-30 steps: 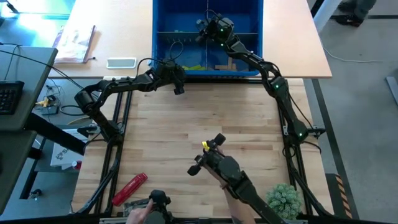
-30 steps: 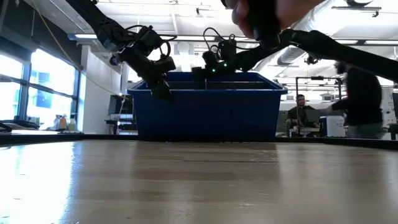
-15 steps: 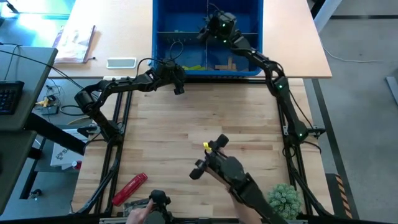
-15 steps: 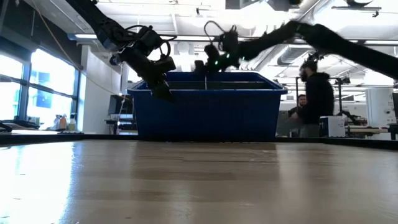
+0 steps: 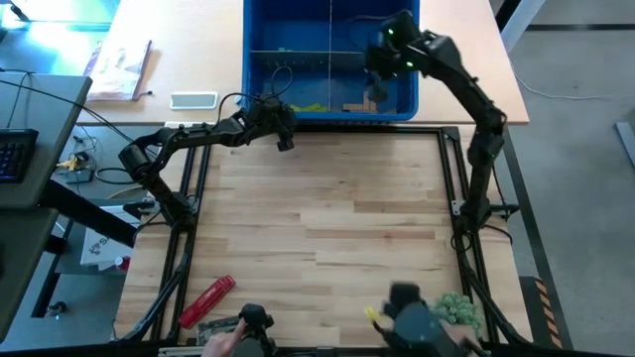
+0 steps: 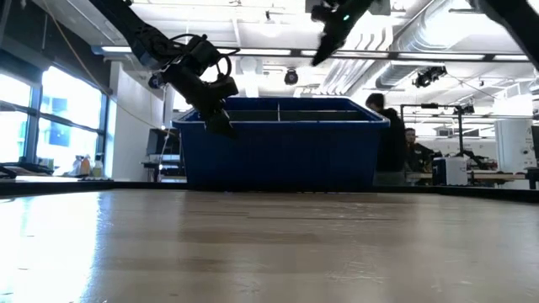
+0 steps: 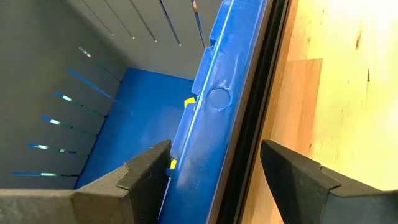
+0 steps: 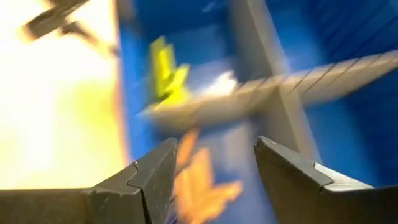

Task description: Sort blocks

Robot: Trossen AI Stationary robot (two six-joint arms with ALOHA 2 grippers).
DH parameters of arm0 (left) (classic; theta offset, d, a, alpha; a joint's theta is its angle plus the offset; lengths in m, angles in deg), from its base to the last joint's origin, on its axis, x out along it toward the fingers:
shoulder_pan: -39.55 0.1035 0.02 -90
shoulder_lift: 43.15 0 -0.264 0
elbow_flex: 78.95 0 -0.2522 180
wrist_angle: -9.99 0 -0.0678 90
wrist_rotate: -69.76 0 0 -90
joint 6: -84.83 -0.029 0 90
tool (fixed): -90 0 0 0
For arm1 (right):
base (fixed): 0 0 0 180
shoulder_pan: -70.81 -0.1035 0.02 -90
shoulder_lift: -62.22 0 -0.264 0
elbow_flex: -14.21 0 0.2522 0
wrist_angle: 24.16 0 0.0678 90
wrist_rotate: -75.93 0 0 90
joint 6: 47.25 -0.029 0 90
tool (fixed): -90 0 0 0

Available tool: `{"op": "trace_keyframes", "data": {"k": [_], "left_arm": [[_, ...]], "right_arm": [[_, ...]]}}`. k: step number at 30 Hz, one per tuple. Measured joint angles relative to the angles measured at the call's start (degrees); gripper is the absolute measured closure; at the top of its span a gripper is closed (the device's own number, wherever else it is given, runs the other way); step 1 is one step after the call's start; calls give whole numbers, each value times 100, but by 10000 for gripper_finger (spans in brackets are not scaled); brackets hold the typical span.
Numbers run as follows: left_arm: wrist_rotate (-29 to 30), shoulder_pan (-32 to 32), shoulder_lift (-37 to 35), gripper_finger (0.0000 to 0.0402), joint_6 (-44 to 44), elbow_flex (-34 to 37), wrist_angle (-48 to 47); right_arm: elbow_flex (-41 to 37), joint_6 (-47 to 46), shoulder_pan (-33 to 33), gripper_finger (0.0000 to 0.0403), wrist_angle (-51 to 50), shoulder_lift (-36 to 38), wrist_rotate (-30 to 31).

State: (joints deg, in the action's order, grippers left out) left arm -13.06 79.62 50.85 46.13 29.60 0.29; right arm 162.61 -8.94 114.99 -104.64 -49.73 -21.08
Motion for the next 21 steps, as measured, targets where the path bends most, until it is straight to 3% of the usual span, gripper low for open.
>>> {"op": "trace_keyframes", "data": {"k": [3, 8, 15, 21], "left_arm": [[-2, 0, 0, 174, 4, 0, -1], [-1, -2, 0, 174, 1, 0, 0], [-4, -2, 0, 174, 50, 0, 6], [-7, -4, 0, 174, 50, 0, 6]], "right_arm": [[-137, -303, -142, 199, -1085, 210, 52], [-1295, -567, -346, 203, -1196, 601, 606], [-3020, -611, -669, 204, -257, 765, 960], [-3942, -242, -954, 204, 756, 771, 2508]]}}
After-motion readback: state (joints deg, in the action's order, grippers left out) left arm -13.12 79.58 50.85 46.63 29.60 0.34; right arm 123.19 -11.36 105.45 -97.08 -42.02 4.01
